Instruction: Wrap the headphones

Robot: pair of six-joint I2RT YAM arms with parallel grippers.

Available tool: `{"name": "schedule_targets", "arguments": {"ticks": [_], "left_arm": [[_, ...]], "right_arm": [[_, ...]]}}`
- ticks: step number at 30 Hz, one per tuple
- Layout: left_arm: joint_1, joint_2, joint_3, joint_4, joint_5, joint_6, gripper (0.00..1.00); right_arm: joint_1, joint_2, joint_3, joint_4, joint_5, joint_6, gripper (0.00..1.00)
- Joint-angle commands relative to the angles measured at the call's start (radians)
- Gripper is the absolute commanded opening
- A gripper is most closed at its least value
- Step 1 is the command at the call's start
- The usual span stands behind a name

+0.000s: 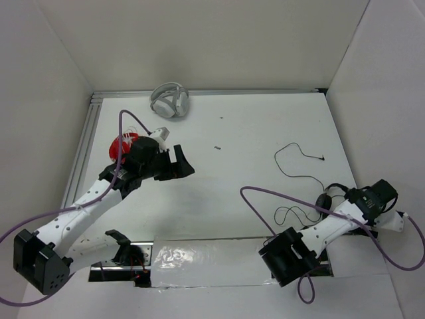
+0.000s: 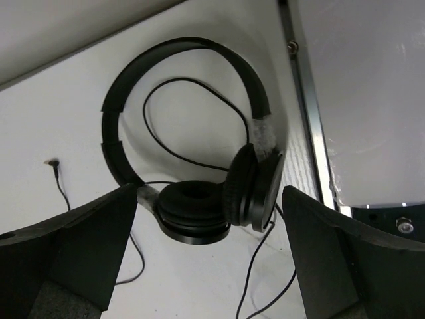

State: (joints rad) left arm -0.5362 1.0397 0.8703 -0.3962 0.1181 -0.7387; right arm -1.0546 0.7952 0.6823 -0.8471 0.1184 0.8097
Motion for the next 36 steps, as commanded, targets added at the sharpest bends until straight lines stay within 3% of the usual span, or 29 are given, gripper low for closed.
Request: {"name": "schedule_targets", "arguments": {"ticks": [1,8,19,26,27,28,29,34,36], "left_arm": [[0.034,0.025,0.024,0.056,0.09,0.047,0.99],[0.091,0.043,0.004,0.089,0.156,0.056,0.99],[0.128,-0.044,-0.025,0.068,0.129,0.042,0.99],[0.131,-0.076,-0.034,0.059,0.126,0.035,0.99],[0.131,-0.075,-0.034,0.06,0.132,0.033,0.99],[0.131,-0.078,-0.036,0.062,0.135,0.036,0.99],[0.131,-0.076,-0.034,0.062,0.137,0.035,0.99],[0.131,-0.078,-0.036,0.071,0.147,0.036,0.99],[0.131,-0.072,-0.03,0.071,0.158,0.038,0.99]], "right_arm": [[-0.021,-0.001,-0.007,-0.059,0.046,0.054,0.96],[-0.022,0.044,-0.056,-0.026,-0.02,0.071,0.97],[-0.018,0.111,-0.165,0.114,-0.083,0.046,0.98],[-0.001,0.154,-0.181,0.195,-0.105,-0.001,0.62],[0.011,0.154,-0.172,0.189,-0.092,-0.001,0.54],[0.03,0.148,-0.165,0.186,-0.079,0.003,0.33],[0.077,0.139,-0.14,0.166,-0.03,0.011,0.26],[0.315,0.124,-0.046,0.112,0.119,0.04,0.26],[0.479,0.13,0.0,0.103,0.205,0.049,0.25]]}}
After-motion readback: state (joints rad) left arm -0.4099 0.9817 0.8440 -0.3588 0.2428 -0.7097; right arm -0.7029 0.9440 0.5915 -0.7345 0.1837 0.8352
